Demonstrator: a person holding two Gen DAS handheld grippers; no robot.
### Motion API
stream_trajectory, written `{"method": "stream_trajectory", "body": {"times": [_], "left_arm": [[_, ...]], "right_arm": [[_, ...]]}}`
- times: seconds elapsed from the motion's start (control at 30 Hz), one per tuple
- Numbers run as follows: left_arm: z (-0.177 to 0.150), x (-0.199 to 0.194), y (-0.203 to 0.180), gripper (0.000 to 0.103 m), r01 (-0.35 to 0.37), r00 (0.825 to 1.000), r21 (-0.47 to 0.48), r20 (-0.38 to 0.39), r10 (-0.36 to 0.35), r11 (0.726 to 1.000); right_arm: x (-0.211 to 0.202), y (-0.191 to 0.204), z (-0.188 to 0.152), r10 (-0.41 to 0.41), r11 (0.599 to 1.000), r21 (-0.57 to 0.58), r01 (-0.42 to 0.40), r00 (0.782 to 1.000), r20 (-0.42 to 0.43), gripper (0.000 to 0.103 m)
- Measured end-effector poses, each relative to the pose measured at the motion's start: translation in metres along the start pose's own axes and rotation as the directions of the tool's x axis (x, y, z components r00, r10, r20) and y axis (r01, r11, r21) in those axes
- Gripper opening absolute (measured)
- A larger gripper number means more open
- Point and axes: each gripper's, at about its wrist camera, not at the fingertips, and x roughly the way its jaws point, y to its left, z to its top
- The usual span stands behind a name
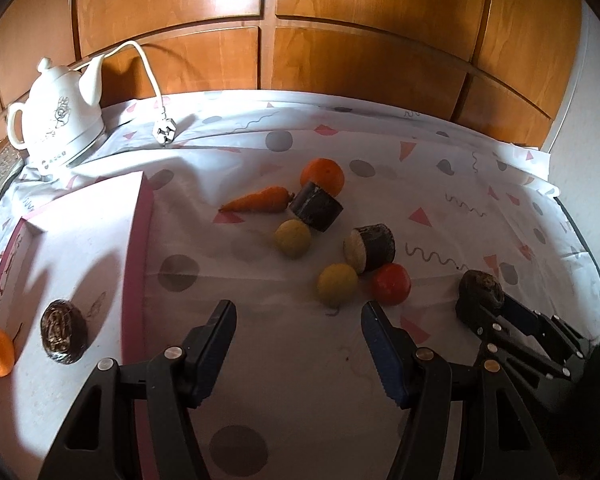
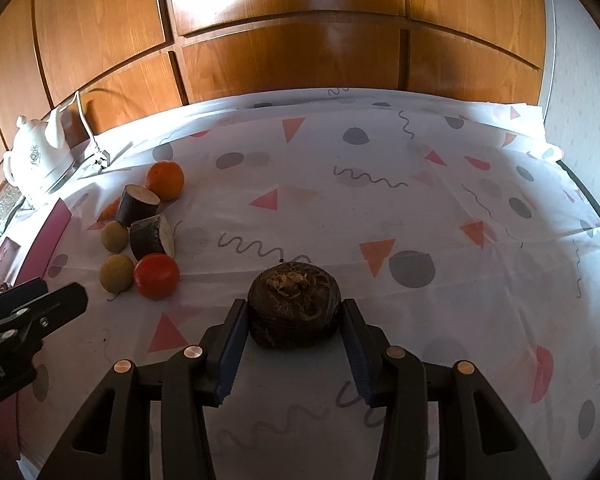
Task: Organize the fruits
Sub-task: 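Close the left tool on a yellow round fruit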
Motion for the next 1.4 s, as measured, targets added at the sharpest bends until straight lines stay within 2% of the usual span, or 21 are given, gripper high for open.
{"method": "stream_trajectory", "body": {"times": [0.17,0.5,0.77,0.83,0.93,1.13,1.33,1.4], "left_arm": [[0.004,0.011,-0.004,0.062,0.015,1.000,-0.003,-0.012,-0.015,1.000],[0.007,0.031,-0.008,0.048,0.080,0.996,-0.010,-0.034,-0.080,0.997],[0.012,0.038,-0.012,0.046,0.078,0.997,-0.002,-0.026,-0.078,0.997],[0.013,0.041,-0.012,0.035,0.066,0.998,-0.003,-0.023,-0.066,0.998],[0.014,0.044,-0.011,0.025,0.055,0.998,-0.004,-0.020,-0.055,0.999],[0.004,0.033,-0.007,0.025,0.063,0.998,0.015,-0.009,-0.062,0.998],[-0.013,0.022,-0.009,0.025,0.013,1.000,0.078,0.010,-0.014,0.997],[-0.013,0.021,-0.008,0.025,0.015,1.000,0.073,0.011,-0.016,0.997]], "right_arm": [[0.001,0.000,-0.001,-0.004,1.000,-0.003,0.004,1.000,0.003,0.047],[0.003,0.000,-0.002,-0.006,1.000,-0.004,0.006,1.000,0.001,0.047],[0.004,0.000,-0.002,-0.001,1.000,0.001,0.001,1.000,0.005,0.047],[0.004,0.000,-0.002,-0.001,1.000,0.001,0.001,1.000,0.005,0.047],[0.004,0.000,-0.003,0.002,1.000,0.004,-0.002,1.000,0.007,0.047],[0.004,0.000,-0.003,0.002,1.000,0.003,-0.002,1.000,0.008,0.047],[0.005,0.001,-0.002,-0.002,1.000,-0.001,0.002,1.000,0.007,0.047],[0.005,0.002,-0.002,-0.009,1.000,-0.007,0.009,1.000,0.006,0.047]]}}
